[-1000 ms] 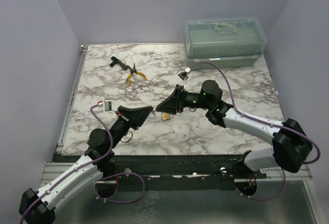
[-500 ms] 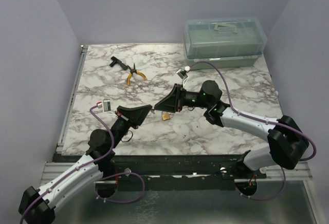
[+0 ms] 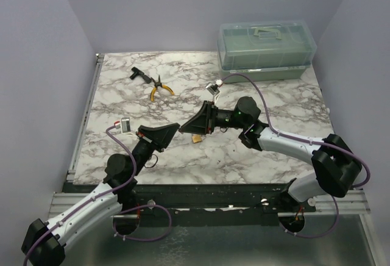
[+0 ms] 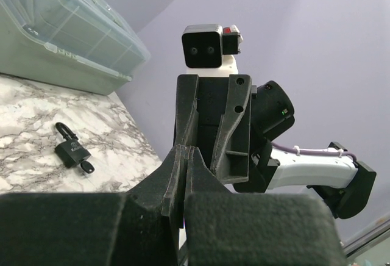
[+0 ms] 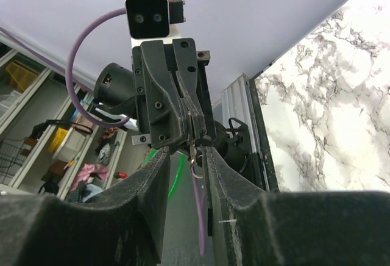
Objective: Unlock with the key
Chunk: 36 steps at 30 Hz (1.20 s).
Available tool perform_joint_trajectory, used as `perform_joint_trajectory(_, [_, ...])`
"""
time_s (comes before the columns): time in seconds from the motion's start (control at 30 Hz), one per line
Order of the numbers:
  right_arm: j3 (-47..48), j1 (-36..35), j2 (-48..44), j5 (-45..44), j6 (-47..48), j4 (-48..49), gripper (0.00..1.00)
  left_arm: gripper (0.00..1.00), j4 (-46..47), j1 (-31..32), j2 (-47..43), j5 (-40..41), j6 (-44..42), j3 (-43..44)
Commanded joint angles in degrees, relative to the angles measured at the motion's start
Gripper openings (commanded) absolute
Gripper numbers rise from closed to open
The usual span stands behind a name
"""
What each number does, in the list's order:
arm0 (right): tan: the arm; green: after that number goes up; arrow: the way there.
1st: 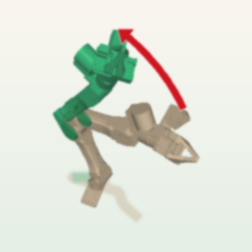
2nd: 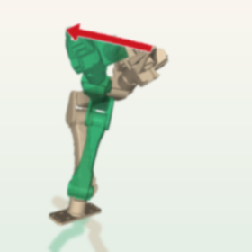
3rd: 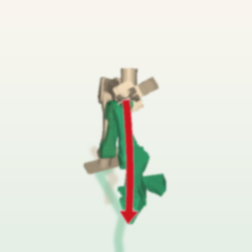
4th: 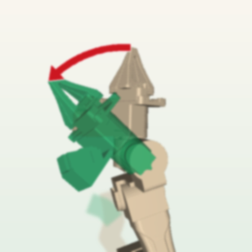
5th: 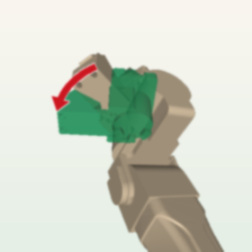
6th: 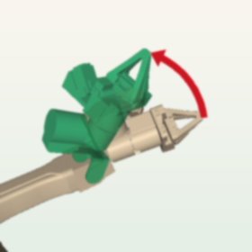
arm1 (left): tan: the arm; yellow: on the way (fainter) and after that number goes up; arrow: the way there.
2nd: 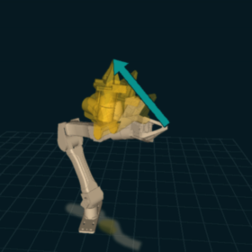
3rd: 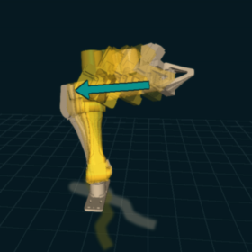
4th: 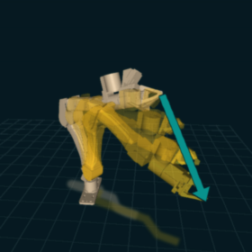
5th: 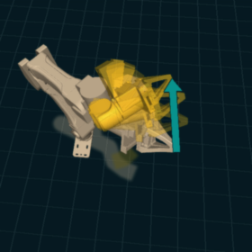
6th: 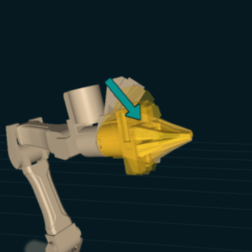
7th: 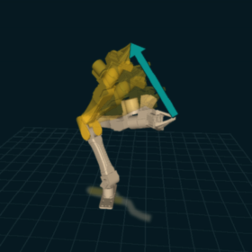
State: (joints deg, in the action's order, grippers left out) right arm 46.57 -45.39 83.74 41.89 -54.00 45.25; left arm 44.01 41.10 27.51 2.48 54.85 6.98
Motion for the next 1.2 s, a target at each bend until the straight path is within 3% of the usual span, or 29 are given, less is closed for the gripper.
perform_joint_trajectory(0.0, [1.22,-0.70,1.09,1.44,-0.47,3.01,0.33,0.00,3.10,0.03,0.48,1.57,0.38,-1.32])
perform_joint_trajectory(0.6, [2.44,-1.61,3.12,1.03,-0.93,3.90,0.22,0.00,5.36,0.01,1.07,2.95,1.00,-2.74])
perform_joint_trajectory(0.9, [3.09,-1.64,3.95,0.00,-0.70,2.57,0.01,0.00,5.87,0.03,0.76,3.30,1.22,-3.33])
perform_joint_trajectory(1.1, [2.94,-1.64,3.26,-1.10,0.72,0.97,0.00,0.00,6.00,0.03,0.26,3.86,1.58,-4.09])
perform_joint_trajectory(1.17, [2.92,-1.64,2.59,-2.16,1.75,-0.90,0.01,0.08,6.00,0.03,-0.20,4.08,1.88,-4.61])
